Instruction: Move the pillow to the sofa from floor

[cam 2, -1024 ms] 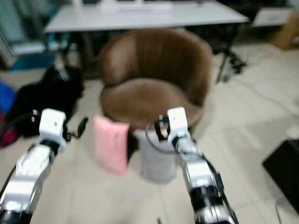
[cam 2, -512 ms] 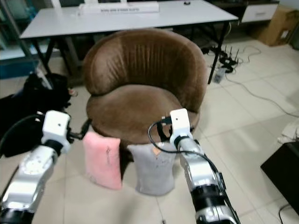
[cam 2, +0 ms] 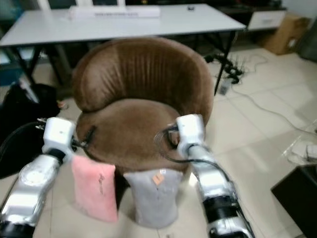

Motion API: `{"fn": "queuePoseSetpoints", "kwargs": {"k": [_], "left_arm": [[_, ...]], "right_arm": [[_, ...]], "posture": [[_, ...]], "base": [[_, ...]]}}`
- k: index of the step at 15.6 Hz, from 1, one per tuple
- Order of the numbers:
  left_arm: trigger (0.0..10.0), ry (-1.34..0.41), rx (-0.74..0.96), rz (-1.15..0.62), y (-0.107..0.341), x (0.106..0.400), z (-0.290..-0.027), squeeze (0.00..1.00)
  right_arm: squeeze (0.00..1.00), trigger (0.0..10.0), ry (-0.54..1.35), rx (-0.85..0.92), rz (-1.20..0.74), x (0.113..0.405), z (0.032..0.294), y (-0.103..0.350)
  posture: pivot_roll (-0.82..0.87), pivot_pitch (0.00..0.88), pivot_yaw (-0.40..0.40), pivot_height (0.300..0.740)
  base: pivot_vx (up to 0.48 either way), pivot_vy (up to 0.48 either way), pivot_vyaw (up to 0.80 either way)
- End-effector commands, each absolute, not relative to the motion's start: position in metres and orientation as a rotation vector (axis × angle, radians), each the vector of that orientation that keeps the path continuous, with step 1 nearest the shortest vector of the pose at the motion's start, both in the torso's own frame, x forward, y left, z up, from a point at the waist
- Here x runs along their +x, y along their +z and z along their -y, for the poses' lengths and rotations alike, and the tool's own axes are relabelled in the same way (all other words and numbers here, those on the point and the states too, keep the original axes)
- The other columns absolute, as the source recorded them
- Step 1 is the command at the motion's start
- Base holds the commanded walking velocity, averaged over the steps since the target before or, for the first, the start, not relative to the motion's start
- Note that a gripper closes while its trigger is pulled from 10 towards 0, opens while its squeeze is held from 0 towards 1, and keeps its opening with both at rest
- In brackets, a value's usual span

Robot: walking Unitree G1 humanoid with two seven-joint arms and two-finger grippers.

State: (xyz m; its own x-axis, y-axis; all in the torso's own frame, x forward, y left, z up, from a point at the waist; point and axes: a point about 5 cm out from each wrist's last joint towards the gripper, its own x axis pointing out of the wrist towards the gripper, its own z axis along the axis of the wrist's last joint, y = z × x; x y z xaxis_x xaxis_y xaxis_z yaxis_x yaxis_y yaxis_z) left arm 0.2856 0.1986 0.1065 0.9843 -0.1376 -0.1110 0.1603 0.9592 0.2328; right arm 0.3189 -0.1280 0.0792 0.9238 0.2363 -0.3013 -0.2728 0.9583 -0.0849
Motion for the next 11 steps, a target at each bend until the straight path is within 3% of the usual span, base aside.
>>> {"fn": "queuePoseSetpoints", "kwargs": {"k": [1, 11], "left_arm": [[10.0, -0.170, 0.249, -0.076, 0.109, 0.286, -0.192, 0.00], [10.0, -0.213, 0.283, -0.105, 0.099, 0.282, -0.186, 0.00]], "right_arm": [[0.00, 10.0, 0.217, -0.134, -0.275, 0.321, 0.140, 0.084], [0.00, 10.0, 0.181, -0.119, -0.309, 0.320, 0.145, 0.078]], "posture": [[0.05, 0.000, 0.031, 0.740], [0.05, 0.000, 0.034, 0.740]], "base": [[0.386, 0.000, 0.80], [0.029, 0.000, 0.00]]}}
